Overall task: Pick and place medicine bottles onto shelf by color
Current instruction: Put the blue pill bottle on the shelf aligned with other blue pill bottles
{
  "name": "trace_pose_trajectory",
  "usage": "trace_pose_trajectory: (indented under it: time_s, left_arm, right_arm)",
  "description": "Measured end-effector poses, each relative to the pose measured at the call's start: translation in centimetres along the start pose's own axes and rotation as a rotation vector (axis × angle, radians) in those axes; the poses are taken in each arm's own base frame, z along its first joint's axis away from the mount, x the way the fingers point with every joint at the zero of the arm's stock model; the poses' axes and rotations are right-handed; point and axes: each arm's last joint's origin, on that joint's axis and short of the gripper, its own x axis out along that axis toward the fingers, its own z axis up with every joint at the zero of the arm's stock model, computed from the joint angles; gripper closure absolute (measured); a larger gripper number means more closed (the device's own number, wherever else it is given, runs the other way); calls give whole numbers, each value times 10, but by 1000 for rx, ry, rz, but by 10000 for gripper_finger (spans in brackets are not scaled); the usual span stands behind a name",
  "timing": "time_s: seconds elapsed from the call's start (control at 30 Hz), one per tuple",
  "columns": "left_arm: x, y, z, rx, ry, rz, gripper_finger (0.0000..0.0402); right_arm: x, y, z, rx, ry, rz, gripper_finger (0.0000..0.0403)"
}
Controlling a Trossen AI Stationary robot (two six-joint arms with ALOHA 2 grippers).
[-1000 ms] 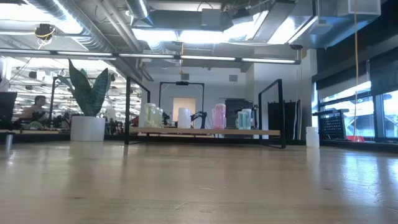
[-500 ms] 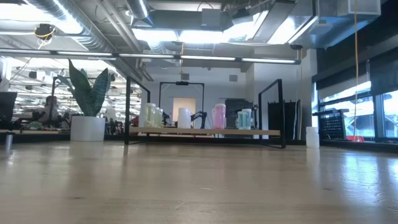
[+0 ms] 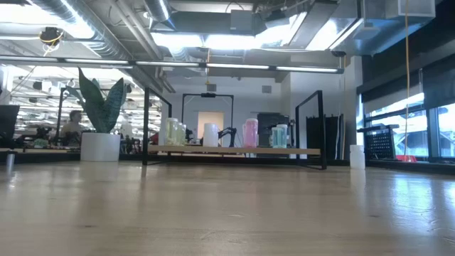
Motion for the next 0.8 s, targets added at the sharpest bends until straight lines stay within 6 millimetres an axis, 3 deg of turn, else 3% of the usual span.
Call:
trace_pose_trajectory:
  time_s: [0.27,0.5,0.8]
  left_arm:
    - [0,2,0,3,-13,58,181]
    - [0,5,1,12,-39,169,181]
    - [-2,16,4,86,-33,190,181]
  right_arm:
    - [-35,-38,24,92,-56,94,284]
    - [-72,-82,35,228,-153,148,284]
    - [-117,-140,49,435,-318,149,284]
